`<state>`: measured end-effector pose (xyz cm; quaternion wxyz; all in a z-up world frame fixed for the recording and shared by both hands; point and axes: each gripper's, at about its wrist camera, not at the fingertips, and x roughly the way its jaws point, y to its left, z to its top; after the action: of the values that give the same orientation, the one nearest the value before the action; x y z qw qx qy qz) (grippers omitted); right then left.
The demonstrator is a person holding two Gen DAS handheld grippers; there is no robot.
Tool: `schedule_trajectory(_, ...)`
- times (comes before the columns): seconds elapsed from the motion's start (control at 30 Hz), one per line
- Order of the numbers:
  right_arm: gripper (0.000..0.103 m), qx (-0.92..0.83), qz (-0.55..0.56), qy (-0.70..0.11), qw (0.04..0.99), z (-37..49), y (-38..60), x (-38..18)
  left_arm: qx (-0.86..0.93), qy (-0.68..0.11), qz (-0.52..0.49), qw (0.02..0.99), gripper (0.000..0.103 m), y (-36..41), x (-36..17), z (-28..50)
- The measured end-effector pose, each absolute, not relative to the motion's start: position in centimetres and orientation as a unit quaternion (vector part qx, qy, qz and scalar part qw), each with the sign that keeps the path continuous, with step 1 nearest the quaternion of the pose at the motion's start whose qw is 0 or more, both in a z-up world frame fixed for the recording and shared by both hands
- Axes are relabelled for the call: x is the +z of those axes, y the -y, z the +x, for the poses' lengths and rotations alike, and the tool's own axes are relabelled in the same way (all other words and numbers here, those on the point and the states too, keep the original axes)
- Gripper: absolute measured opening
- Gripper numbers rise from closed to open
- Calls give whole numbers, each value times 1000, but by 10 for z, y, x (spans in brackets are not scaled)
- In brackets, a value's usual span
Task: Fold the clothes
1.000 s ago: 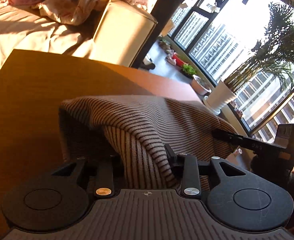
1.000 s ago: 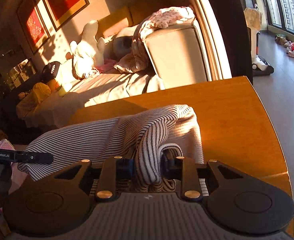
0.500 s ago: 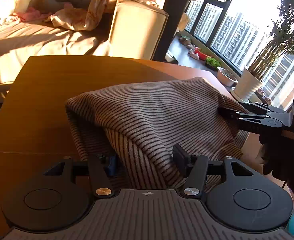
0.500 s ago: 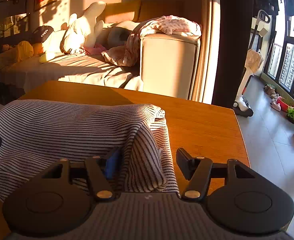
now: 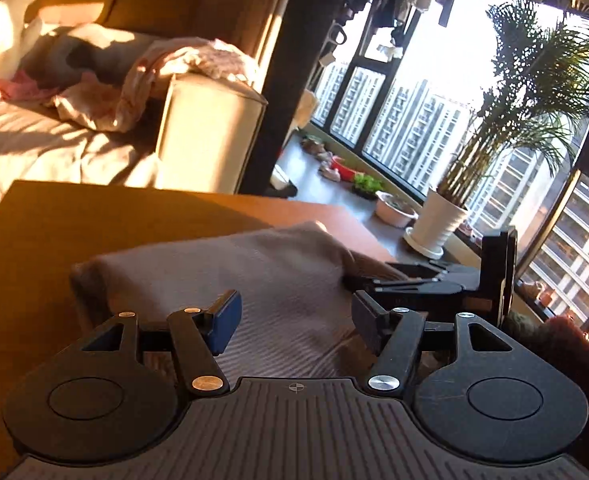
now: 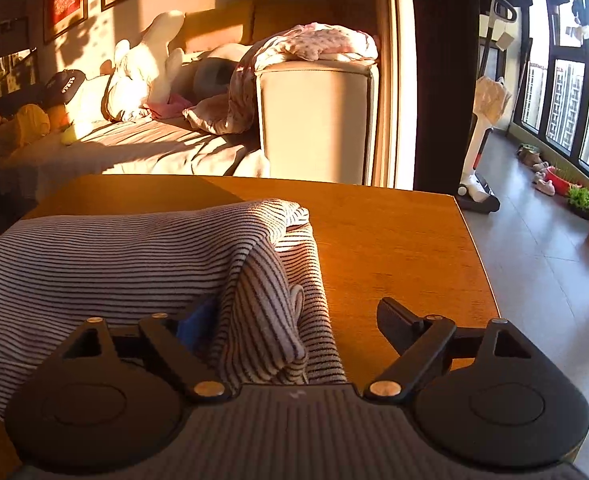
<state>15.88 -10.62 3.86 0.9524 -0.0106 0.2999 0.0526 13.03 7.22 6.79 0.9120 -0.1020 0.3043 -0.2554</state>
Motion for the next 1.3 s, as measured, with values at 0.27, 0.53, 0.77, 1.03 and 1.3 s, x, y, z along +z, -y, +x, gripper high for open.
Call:
schedule_trajectory(0.27,91,34,-61,-304,950,115,82,37,-217,-357,-182,890,58,-106,27,156)
schedule_trajectory(0.53,103,132,-50,-314,939,61,63,54,-195,-344,-198,897,66,-126,22,177)
schedule_trajectory(0.77,103,128,7,-269,955,101,77,96,-197,-347,-194,896,80,-113,36,169)
schedule_trajectory(1.03,103,72,-143,-307,938,170,43,47,-243,-374,-188,875,84,-90,39,150)
schedule_trajectory(1.3,103,58,-37,-331,941,135,69,42,-223,-372,-182,882,83,-93,26,180)
